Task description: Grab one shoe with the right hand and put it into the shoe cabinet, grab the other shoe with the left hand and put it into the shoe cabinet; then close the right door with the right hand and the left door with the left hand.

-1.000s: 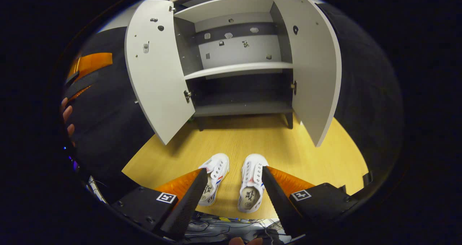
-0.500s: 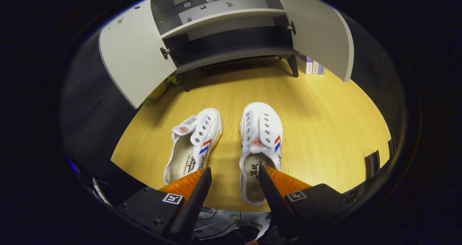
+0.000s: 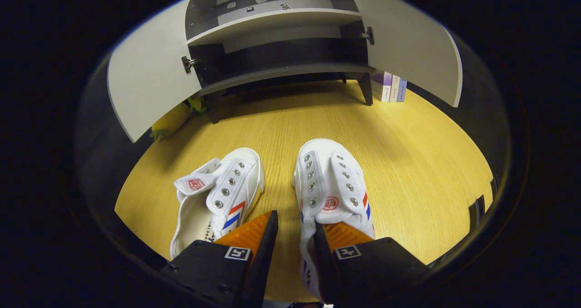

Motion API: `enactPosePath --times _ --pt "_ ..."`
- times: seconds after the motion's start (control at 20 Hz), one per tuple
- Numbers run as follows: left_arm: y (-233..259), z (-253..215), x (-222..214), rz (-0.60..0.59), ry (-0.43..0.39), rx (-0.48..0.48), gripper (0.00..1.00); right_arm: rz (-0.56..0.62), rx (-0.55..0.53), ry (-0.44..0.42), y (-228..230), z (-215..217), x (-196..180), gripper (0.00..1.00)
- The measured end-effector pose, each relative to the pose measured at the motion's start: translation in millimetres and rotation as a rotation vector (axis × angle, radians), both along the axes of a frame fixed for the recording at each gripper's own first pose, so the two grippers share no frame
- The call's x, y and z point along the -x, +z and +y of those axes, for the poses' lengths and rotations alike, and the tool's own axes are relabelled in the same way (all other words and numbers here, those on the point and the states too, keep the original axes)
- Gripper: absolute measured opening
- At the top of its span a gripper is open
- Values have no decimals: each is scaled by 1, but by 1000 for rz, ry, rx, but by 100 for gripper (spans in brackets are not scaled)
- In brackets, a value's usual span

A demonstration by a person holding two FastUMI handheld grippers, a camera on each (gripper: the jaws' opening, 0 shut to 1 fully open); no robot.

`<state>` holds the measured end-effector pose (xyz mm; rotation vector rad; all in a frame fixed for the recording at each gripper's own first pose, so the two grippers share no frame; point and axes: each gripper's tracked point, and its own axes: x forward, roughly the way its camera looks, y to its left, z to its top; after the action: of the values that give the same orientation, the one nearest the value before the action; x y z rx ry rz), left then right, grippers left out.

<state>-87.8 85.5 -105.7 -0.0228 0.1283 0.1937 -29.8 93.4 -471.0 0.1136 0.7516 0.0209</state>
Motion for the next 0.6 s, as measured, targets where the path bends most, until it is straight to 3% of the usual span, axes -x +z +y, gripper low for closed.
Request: enactPosePath --times 0.05,0.1,0.15,0.35,0.5,0.6 --pt "-3 2 0 9 7 -2 98 -16 13 -11 0 -5 -4 47" --pt "-8 2 1 18 10 -2 98 -24 10 -25 -1 -5 -10 27" --pt "-12 3 1 30 13 0 98 -31 3 -36 2 -4 -15 19" --pt "-29 4 1 71 20 5 98 -44 11 0 -7 -7 -38 20" --pt "-34 4 -2 84 22 -2 98 -37 22 43 -7 -2 -41 6" --pt "-33 4 -4 84 20 -5 98 -19 7 33 2 -6 -40 5"
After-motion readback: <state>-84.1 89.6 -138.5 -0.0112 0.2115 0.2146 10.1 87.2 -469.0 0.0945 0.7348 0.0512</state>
